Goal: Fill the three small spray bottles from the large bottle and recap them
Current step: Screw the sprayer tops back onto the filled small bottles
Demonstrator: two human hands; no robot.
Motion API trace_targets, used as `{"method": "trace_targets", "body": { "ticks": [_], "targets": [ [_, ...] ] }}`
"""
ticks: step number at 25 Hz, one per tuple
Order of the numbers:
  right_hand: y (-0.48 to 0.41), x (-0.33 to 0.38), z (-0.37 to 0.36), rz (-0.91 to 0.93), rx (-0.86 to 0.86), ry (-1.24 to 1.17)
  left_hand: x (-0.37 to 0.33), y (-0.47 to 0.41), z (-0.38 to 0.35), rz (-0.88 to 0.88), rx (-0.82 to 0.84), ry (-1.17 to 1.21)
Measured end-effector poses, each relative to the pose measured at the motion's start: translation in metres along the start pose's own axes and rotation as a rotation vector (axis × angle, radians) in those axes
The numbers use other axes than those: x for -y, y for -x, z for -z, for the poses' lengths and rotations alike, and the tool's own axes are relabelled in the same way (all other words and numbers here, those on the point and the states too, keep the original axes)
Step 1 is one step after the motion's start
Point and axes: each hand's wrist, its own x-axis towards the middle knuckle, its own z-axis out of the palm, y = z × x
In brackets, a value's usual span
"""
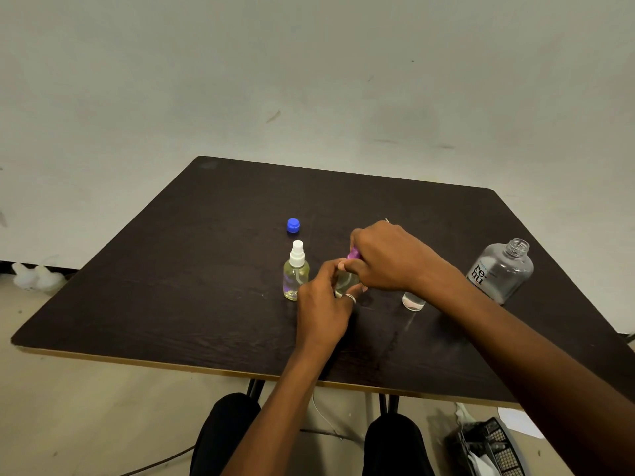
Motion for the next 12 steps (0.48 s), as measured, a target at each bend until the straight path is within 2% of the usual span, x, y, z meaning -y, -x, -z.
{"method": "trace_targets", "body": {
  "ticks": [7, 12],
  "targets": [
    [0.012, 0.017, -0.018, -0.197, -0.182, 0.059, 0.002, 0.0, -0.001, -0.006, -0.031, -0.071],
    [0.013, 0.022, -0.019, -0.272, -0.215, 0.009, 0.007, 0.0, -0.004, -0.014, -0.033, -0.052]
  ]
}}
